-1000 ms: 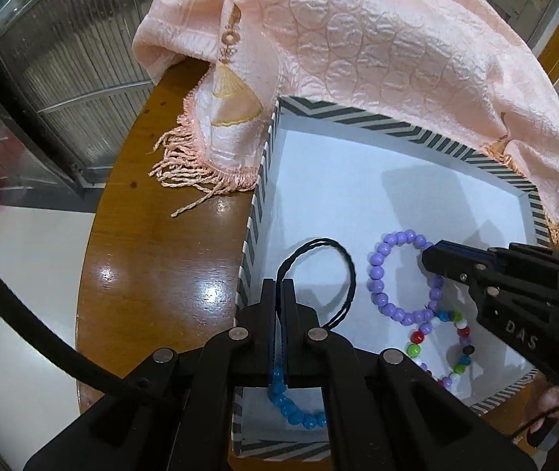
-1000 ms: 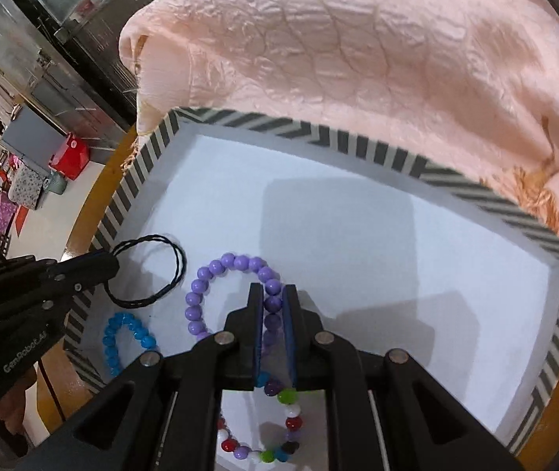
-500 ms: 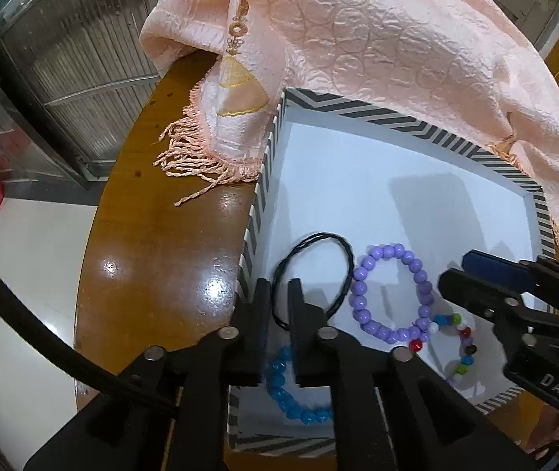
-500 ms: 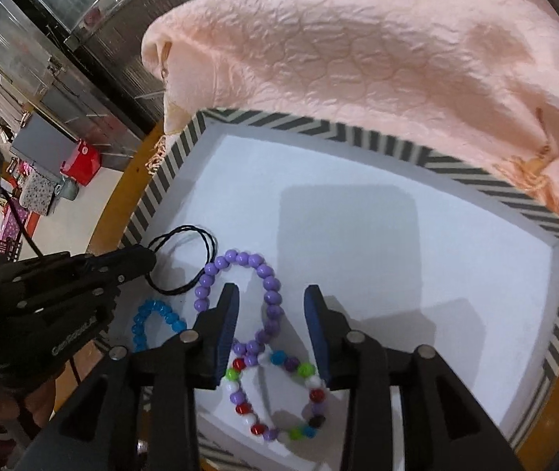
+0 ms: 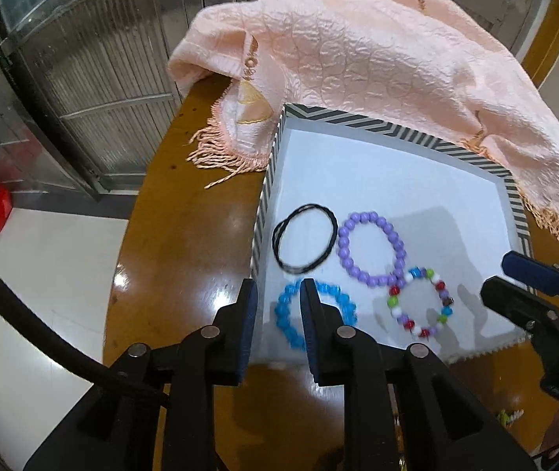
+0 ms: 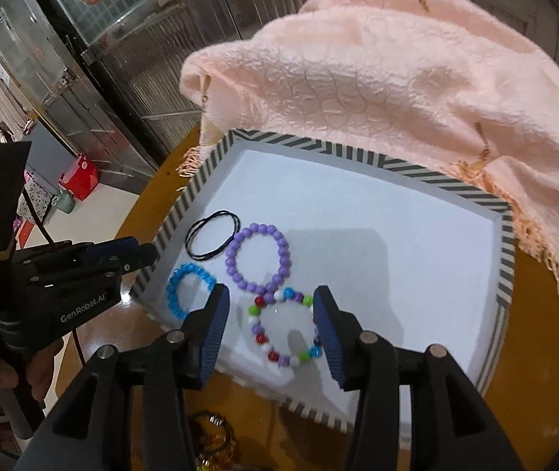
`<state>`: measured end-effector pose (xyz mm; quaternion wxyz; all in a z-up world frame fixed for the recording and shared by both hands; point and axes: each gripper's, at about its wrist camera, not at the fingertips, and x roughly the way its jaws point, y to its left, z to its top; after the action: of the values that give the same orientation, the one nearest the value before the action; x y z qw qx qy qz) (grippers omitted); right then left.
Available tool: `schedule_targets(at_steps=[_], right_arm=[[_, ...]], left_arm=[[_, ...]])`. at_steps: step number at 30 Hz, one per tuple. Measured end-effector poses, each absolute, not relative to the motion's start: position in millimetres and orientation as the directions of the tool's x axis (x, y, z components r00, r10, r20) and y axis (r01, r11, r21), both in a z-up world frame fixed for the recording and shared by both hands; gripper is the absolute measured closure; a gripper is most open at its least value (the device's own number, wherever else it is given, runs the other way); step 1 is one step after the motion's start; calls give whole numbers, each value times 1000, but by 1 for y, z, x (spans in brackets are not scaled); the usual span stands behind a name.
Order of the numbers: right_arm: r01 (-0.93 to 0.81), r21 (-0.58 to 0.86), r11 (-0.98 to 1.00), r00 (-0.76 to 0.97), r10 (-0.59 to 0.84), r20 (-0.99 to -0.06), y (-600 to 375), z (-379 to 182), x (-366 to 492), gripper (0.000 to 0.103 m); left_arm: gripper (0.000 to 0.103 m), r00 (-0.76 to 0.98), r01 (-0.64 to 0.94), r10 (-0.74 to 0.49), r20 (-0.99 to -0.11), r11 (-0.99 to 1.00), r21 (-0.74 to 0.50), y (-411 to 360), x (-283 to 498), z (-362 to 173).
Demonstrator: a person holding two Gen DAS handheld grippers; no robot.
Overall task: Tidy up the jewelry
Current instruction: 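Withdraw both tools away from the tray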
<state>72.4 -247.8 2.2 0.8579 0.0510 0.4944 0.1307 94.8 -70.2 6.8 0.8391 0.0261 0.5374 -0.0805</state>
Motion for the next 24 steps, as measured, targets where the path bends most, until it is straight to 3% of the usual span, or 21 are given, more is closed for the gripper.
schedule_targets(at_steps=[11,24], right_arm=[[-176,134,975,539,209,-816,-243,26,2,43],[-98,156,983,553,184,-812,-245,19,-72,43]], left_arm=[[81,476,210,-119,-871,978,-19,-62,33,26],[81,491,252,-141,-860,968,-15,-51,-22,30]])
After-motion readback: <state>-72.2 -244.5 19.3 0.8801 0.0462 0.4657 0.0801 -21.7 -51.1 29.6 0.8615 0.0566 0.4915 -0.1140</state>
